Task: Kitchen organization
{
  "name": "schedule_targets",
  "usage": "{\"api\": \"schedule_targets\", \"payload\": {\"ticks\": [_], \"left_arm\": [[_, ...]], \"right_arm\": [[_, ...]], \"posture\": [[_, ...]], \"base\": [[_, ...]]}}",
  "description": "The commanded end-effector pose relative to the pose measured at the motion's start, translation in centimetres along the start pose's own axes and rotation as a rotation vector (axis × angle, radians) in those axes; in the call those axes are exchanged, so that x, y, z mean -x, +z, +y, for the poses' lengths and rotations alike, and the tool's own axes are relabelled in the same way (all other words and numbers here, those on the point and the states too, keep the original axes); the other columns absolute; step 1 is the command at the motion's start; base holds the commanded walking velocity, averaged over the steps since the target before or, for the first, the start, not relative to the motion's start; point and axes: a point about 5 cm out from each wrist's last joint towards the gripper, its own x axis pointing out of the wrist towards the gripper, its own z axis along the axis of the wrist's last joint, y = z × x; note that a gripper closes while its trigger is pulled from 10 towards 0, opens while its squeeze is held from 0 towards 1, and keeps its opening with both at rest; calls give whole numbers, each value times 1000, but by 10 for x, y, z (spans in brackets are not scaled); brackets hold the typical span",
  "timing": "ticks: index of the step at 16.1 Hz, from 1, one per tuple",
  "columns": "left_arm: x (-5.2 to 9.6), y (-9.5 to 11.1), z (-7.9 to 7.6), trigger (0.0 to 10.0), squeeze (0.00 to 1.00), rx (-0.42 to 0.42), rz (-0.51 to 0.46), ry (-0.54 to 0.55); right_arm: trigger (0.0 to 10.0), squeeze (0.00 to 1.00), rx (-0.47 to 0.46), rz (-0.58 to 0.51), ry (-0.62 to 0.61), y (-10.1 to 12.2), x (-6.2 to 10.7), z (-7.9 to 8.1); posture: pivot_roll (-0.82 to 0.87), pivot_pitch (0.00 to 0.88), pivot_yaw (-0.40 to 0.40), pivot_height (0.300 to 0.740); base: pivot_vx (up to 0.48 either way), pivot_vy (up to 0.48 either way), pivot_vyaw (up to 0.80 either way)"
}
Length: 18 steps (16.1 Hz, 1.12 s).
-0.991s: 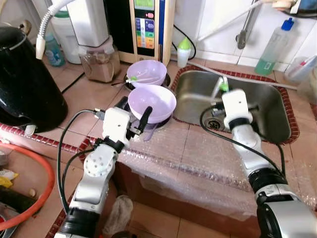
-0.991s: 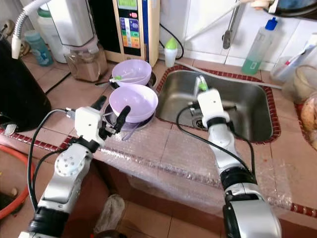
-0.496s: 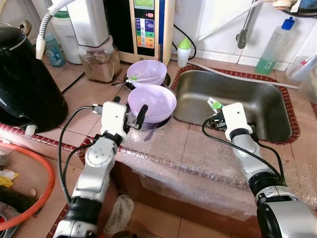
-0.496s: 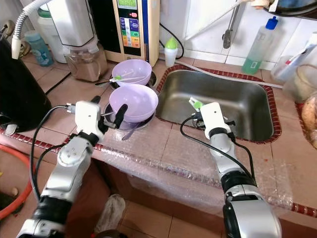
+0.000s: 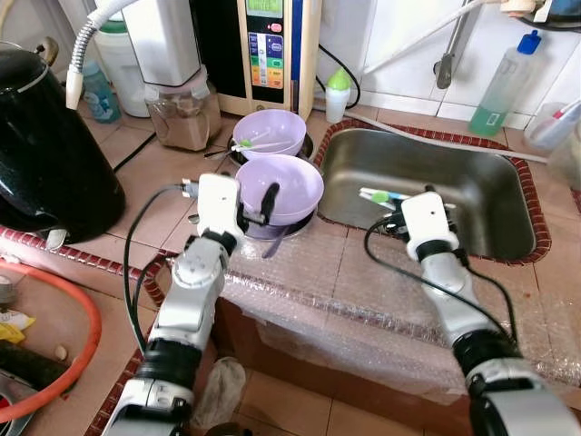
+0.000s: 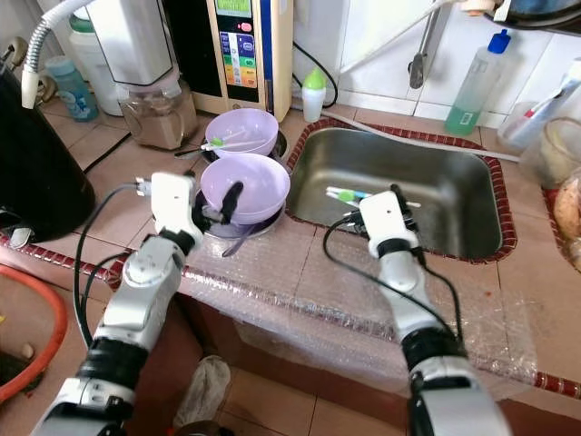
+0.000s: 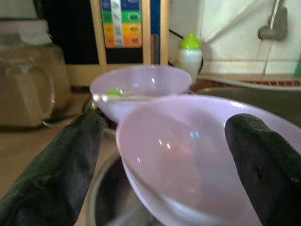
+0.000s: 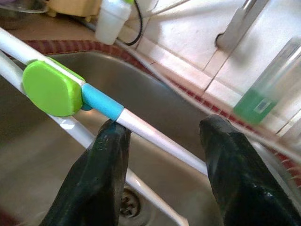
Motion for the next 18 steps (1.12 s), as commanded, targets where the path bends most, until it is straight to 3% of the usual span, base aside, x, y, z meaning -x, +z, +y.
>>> {"api": "schedule_targets", "payload": {"ticks": [1, 3, 5, 6, 7, 8, 9, 11, 12, 13, 14, 15, 17, 18], "left_arm": [[-4, 5, 4, 10000, 0, -9, -10, 13], [-7, 7, 10, 10000, 0, -10, -8, 30], [-8, 8, 13, 10000, 0, -16, -4, 38], [-9, 8, 15, 10000, 0, -19, -4, 44], [-9, 9, 16, 10000, 0, -17, 0, 45], [-10, 9, 16, 10000, 0, -13, -1, 46], [-10, 10, 16, 10000, 0, -10, -4, 47], [-10, 10, 16, 10000, 0, -9, -4, 47], [-10, 10, 16, 10000, 0, -9, -3, 44], [-10, 9, 16, 10000, 0, -10, -1, 42], [-10, 9, 15, 10000, 0, -10, 0, 42], [-10, 9, 15, 10000, 0, -9, 0, 42], [-10, 9, 14, 10000, 0, -8, 1, 39], [-10, 9, 14, 10000, 0, -7, 1, 37]], "right_arm": [[10000, 1000, -29, 23, 30, -2, 2, 4], [10000, 1000, -184, 135, 67, -12, 4, 12], [10000, 1000, -217, 146, 82, -9, 2, 14], [10000, 761, -247, 166, 79, -9, 0, 13], [10000, 0, -136, 162, 119, -8, -1, 12], [10000, 0, -46, 156, 153, -8, -1, 13], [10000, 0, -114, 167, 83, -7, -4, 2], [10000, 0, -122, 171, 78, -6, -6, -2], [10000, 0, -333, 185, 15, -3, -11, -9], [10000, 27, -433, 209, -1, -3, -13, -10], [10000, 1000, -600, 288, -14, -7, -17, -11], [10000, 1000, -696, 312, -7, -6, -19, -10], [10000, 1000, -779, 330, 16, 0, -26, -8], [10000, 1000, -878, 331, -2, 3, -30, -9]], "posture": [[-48, 0, 70, 740], [-52, 0, 73, 740], [-52, 0, 75, 740], [-51, 0, 77, 740], [-51, 0, 77, 740], [-51, 0, 77, 740], [-51, 0, 77, 740], [-45, 0, 78, 740], [-45, 0, 76, 740], [-44, 0, 75, 740], [-45, 0, 77, 740], [-46, 0, 76, 740], [-47, 0, 75, 740], [-46, 0, 72, 740]], "base": [[0, 0, 0], [0, 0, 0], [0, 0, 0], [0, 0, 0], [0, 0, 0], [0, 0, 0], [0, 0, 0], [0, 0, 0], [0, 0, 0], [0, 0, 0], [0, 0, 0], [0, 0, 0], [0, 0, 0], [0, 0, 0]]}}
